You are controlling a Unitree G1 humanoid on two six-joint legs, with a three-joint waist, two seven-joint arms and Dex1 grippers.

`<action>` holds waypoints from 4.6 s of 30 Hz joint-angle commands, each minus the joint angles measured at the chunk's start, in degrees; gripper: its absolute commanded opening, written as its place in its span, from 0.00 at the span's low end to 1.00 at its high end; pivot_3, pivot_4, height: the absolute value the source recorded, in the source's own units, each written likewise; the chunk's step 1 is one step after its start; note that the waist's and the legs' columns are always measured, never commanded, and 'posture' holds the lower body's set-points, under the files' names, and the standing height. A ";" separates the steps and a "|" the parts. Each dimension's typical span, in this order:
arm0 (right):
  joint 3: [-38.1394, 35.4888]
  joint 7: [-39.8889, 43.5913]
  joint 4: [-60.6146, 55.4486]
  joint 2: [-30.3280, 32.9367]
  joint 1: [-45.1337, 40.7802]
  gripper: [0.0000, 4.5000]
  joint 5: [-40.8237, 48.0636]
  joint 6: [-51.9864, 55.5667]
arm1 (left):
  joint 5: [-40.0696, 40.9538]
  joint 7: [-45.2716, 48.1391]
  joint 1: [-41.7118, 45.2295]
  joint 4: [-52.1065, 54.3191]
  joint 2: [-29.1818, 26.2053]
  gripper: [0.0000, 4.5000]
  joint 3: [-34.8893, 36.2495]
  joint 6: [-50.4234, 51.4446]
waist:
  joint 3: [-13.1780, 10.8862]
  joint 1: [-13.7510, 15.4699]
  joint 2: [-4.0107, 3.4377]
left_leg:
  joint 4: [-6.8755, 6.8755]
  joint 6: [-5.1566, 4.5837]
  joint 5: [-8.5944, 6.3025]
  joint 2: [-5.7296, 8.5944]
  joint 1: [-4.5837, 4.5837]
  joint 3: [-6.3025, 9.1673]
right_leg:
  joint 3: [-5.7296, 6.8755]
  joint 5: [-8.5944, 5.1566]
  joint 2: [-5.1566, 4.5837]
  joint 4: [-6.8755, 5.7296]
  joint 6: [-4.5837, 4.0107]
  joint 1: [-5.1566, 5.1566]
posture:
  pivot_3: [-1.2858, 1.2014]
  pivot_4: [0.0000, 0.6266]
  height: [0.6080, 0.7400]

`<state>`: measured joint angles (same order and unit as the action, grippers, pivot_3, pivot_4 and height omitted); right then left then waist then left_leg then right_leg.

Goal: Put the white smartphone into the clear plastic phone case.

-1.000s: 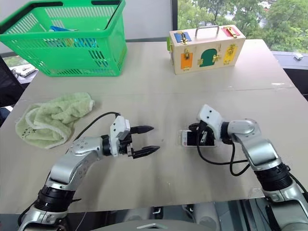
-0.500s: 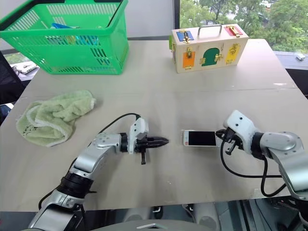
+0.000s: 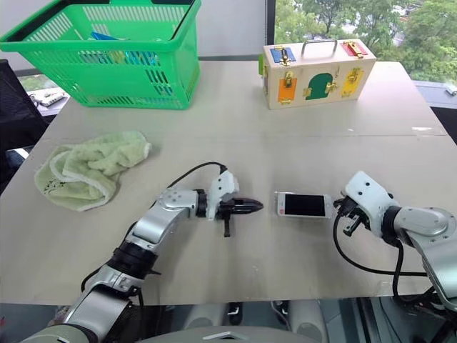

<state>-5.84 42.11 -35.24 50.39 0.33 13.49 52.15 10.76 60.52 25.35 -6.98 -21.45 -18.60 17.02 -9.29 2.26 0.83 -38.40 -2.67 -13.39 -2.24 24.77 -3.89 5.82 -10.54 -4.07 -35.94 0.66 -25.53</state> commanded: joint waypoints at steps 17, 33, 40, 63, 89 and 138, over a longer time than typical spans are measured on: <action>11.79 1.08 2.41 -1.63 -9.15 0.00 0.25 -2.60 | -1.65 -1.68 2.16 2.82 0.71 0.01 -1.05 4.30 | -0.01 -0.54 0.03 | 0.00 0.00 -0.01 -0.01 -0.06 -0.04 | -0.10 0.02 0.14 -0.06 0.03 -0.02 | 0.52 0.24 1.00; 16.44 4.14 2.95 -7.06 -11.36 0.00 2.28 -1.27 | -0.99 -2.50 -0.09 7.47 -1.32 0.01 -0.28 7.50 | 0.03 -1.92 0.21 | -0.01 0.01 -0.01 -0.10 -0.71 -0.16 | -0.62 0.00 0.43 -0.76 -0.07 -0.01 | 0.52 0.24 1.00; 16.90 4.62 3.47 -8.36 -11.99 0.00 2.90 -1.17 | -0.96 -2.55 0.16 7.42 -1.34 0.01 -0.12 7.96 | 0.03 -2.07 0.22 | 0.00 0.02 -0.02 -0.13 -0.74 -0.23 | -0.72 -0.01 0.45 -0.77 -0.08 -0.02 | 0.52 0.24 1.00; 1.06 1.77 2.24 -5.20 -7.45 0.00 5.02 -2.75 | 4.78 -1.10 3.38 9.17 -1.18 0.01 5.54 8.04 | -0.07 -1.42 0.30 | -0.02 0.02 -0.02 0.06 -0.70 -0.36 | -0.97 0.00 0.26 -0.71 -0.06 -0.05 | 0.52 0.24 1.00; 16.12 -2.78 12.99 -9.10 -17.54 0.00 5.14 7.34 | 0.06 1.76 5.17 1.61 -0.17 0.01 -1.60 6.82 | -0.08 -1.45 0.35 | -0.01 0.02 -0.02 0.04 -0.71 -0.29 | -0.94 0.00 0.32 -0.72 -0.07 -0.03 | 0.52 0.24 1.00; 1.07 -3.84 0.82 -10.40 -10.64 0.00 19.01 9.69 | -1.97 2.40 6.46 -1.86 1.01 0.01 -2.61 5.84 | 0.40 -1.20 0.18 | 0.12 -0.20 -0.38 0.10 -0.79 0.22 | -0.18 -0.22 0.03 0.10 0.17 0.67 | 0.52 0.24 1.00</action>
<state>-3.19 37.28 -31.65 38.98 -10.91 30.67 61.13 9.18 62.81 31.31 -8.53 -20.34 -20.88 22.89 -8.90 1.06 1.01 -38.27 -2.87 -13.77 -2.14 23.99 -3.67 5.63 -10.77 -4.04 -35.83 0.83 -24.86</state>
